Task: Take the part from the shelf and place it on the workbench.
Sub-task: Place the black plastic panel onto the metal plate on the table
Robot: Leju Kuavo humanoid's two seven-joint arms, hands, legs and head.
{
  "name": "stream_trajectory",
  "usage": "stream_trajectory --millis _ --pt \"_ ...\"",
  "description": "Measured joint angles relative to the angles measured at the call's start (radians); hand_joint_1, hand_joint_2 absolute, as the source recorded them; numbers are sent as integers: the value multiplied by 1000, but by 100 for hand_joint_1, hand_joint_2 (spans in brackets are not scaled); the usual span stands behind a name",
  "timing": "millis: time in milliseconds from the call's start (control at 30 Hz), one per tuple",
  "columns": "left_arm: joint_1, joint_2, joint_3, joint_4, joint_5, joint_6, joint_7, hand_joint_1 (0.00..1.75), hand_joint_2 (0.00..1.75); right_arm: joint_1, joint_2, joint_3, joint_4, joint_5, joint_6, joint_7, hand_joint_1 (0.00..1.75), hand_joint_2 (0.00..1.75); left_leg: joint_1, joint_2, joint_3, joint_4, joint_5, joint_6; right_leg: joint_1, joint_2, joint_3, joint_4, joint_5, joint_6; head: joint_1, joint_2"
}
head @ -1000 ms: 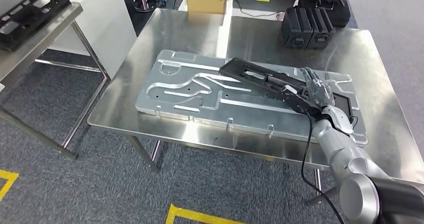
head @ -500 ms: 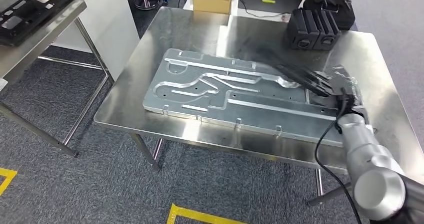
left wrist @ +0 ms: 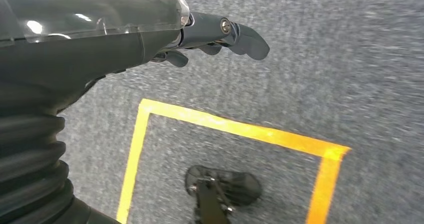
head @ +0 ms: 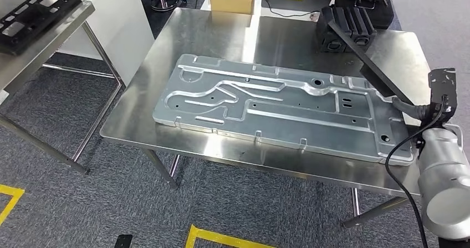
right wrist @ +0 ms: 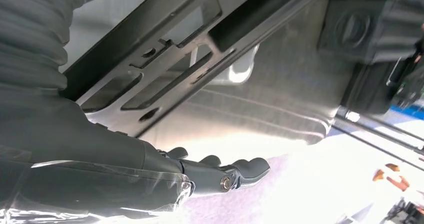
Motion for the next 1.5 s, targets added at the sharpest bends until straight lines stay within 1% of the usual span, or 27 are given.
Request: stream_trajectory --millis 33,100,133,167,200,267,300,333,467,567,633,700,733,767,800,867,967,1033,1067,1133,1167,1200,1233,1333,1367,1400,1500 --pt "-3 0 0 0 0 0 -3 0 175 0 -4 -3 0 -1 1 -2 0 175 1 2 -23 54 -31 -4 0 -1 1 -1 0 -5 0 0" --pt "-8 -1 0 0 0 0 -8 0 175 1 -12 -9 0 -3 2 -7 0 175 1 4 -89 199 -93 -7 2 -1 2 1 -3 -10 -1 0" --pt "-9 -1 -1 0 1 0 -10 0 175 2 -15 -12 0 -4 3 -8 0 175 2 4 -113 247 -105 -7 3 -1 3 2 -4 -11 -1 0" --pt "-10 -1 -1 0 2 0 -12 0 175 3 -20 -14 0 -5 3 -9 0 175 1 4 -120 258 -96 -5 5 0 3 4 -5 -12 -1 0" --pt "-12 -1 -1 0 3 0 -14 0 175 3 -24 -16 0 -5 4 -9 0 175 1 4 -105 221 -68 -1 7 1 5 5 -7 -13 -1 0" --pt "-15 0 -1 0 6 0 -19 0 175 3 -33 -18 1 -3 4 -9 0 175 -3 4 -39 80 2 14 10 3 9 7 -10 -12 -1 0" --pt "-18 2 -1 0 7 0 -21 0 175 3 -39 -19 1 0 3 -8 0 175 -5 4 -8 16 24 20 12 3 9 7 -11 -9 0 0" --pt "-20 2 -1 0 7 0 -24 0 175 3 -44 -19 2 6 2 -6 0 175 -7 4 9 -21 33 25 12 4 9 8 -11 -6 0 0" --pt "-27 1 -3 0 8 0 -36 0 175 8 -62 -12 3 85 -12 21 0 175 -6 4 23 -57 44 37 8 3 4 16 -17 17 1 0" --pt "-31 -1 -5 0 10 0 -42 0 175 6 -75 10 3 161 -18 43 0 175 -1 4 30 -73 54 45 8 3 -22 77 -61 26 5 0" --pt "-31 -1 -5 0 10 0 -42 0 175 5 -76 14 4 172 -18 46 0 175 -1 4 29 -73 55 45 7 4 -30 95 -72 27 6 0" --pt "-33 -2 -6 0 11 -2 -46 0 175 9 -79 49 4 221 -12 56 0 175 0 5 29 -71 53 43 2 3 -65 165 -94 32 6 0" --pt "-35 -4 -7 0 11 -4 -49 0 175 12 -80 80 5 262 -10 64 0 175 2 5 28 -67 51 41 -4 2 -72 180 -87 37 6 0" --pt "-37 -6 -8 0 11 -7 -51 0 175 15 -81 116 5 308 -14 71 0 175 4 4 28 -62 48 37 -10 2 -66 167 -67 43 6 0" --pt "-41 -8 -10 0 11 -10 -53 0 175 17 -81 149 5 351 -26 75 0 175 6 4 27 -56 44 31 -15 2 -41 114 -40 47 6 0" --pt "-48 -10 -12 0 11 -13 -54 0 175 17 -80 199 2 419 -93 76 0 175 5 2 23 -44 37 19 -12 5 3 24 -13 42 7 0" --pt "-54 -12 -18 0 9 -18 -55 0 175 22 -76 276 -5 484 -212 68 0 175 3 1 20 -44 35 5 -8 9 5 14 -14 21 7 0" --pt "-55 -13 -22 0 8 -18 -55 0 175 24 -74 308 -10 495 -246 62 0 175 4 3 8 -16 13 -4 -10 8 5 12 -12 7 6 0" --pt "-56 -14 -23 0 8 -19 -54 0 175 25 -74 320 -12 501 -266 58 0 175 5 3 -11 29 -14 -7 -10 7 6 11 -11 1 5 0" --pt "-57 -17 -27 0 7 -19 -45 0 175 35 -72 341 -22 530 -345 47 0 175 5 4 -73 166 -78 -9 -6 6 6 11 -12 -5 3 0" --pt "-56 -19 -28 0 6 -19 -35 0 175 49 -71 352 -40 562 -401 45 0 175 5 4 -102 227 -99 -9 -2 5 7 11 -13 -7 3 0" --pt "-55 -21 -30 0 4 -19 -22 0 175 70 -69 360 -73 603 -449 46 0 175 5 4 -117 255 -100 -6 1 5 8 11 -14 -8 3 0" --pt "-52 -24 -32 0 2 -17 -8 0 175 96 -66 365 -122 651 -484 47 0 175 3 4 -111 240 -81 -1 5 5 10 11 -15 -10 3 0" --pt "-43 -31 -35 0 -5 -10 26 0 175 170 -49 360 -295 761 -518 17 0 175 -8 4 -19 39 17 32 15 7 15 12 -18 -13 4 0" --pt "-42 -33 -35 0 -6 -7 34 0 175 190 -41 354 -346 774 -520 -1 0 175 -11 5 3 -9 32 39 17 7 14 12 -18 -11 4 0" --pt "-39 -35 -36 0 -7 -5 41 0 175 209 -33 344 -396 779 -522 -22 0 175 -14 5 13 -32 34 43 16 7 13 11 -18 -8 5 0" --pt "-27 -45 -39 0 -7 -1 52 0 175 251 -13 313 -513 783 -523 -68 0 175 -12 4 22 -53 42 43 13 6 12 12 -21 9 5 0"
